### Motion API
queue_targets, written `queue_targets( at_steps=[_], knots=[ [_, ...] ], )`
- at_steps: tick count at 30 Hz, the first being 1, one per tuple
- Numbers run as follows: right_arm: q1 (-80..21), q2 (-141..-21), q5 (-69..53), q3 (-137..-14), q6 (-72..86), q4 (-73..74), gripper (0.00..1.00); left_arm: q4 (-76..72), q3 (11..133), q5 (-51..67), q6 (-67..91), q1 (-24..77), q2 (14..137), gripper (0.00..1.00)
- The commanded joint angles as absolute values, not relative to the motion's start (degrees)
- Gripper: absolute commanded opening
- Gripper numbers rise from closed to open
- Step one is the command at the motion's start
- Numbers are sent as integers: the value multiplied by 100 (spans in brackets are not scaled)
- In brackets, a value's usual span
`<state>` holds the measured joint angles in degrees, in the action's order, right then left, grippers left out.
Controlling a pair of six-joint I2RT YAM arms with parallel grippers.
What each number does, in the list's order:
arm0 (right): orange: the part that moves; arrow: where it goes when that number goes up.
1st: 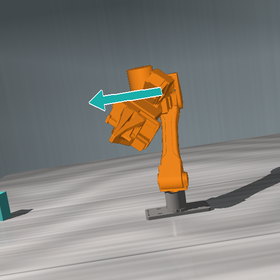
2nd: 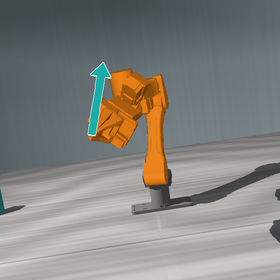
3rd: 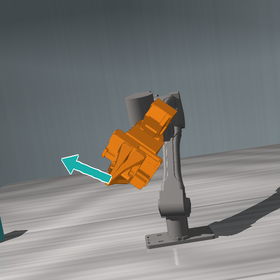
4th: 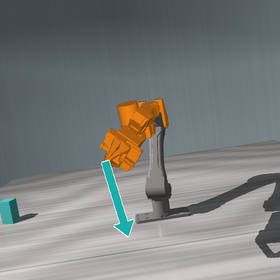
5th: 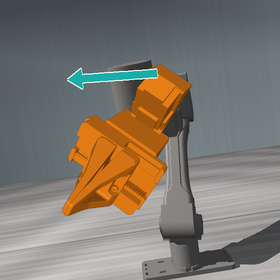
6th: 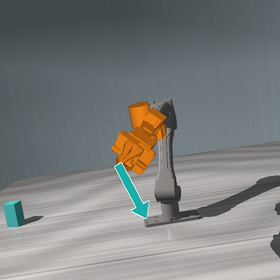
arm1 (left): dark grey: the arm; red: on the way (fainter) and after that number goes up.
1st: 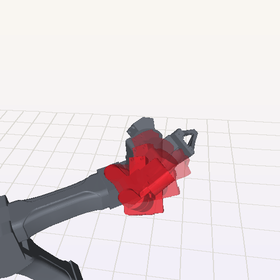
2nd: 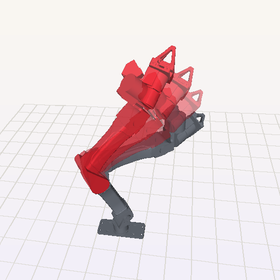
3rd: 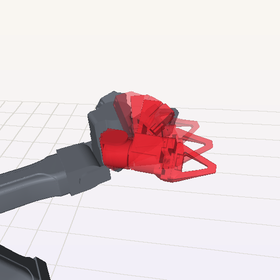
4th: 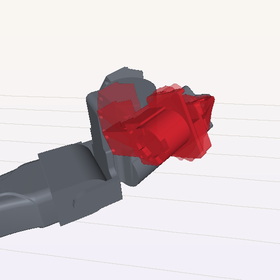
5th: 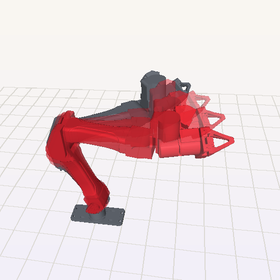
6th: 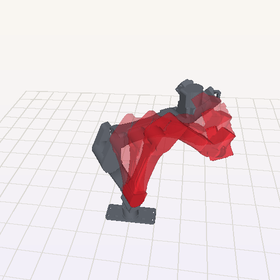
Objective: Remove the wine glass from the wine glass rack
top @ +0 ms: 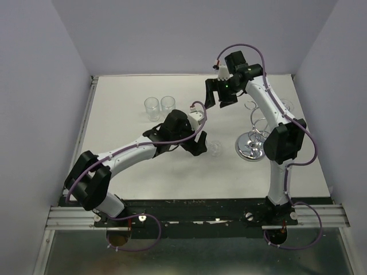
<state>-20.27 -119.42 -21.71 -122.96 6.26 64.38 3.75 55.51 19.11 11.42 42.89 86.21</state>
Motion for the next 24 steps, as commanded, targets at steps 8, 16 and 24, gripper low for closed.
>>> queue_targets(
  at_steps=[8, 16, 24],
  knots=[
    [-1960, -11224, -1723, -12498, 176, 6311, 95, 1828, 6266, 1934, 26, 4210, 8385, 58],
    [-1916, -10899, -1530, -12595, 62, 6258, 95, 2127, 6811, 1767, -623, 4201, 8472, 58],
    [-1820, -10697, -1327, -12665, -193, 6214, 95, 2302, 7268, 1617, -966, 4175, 8824, 58]
  ],
)
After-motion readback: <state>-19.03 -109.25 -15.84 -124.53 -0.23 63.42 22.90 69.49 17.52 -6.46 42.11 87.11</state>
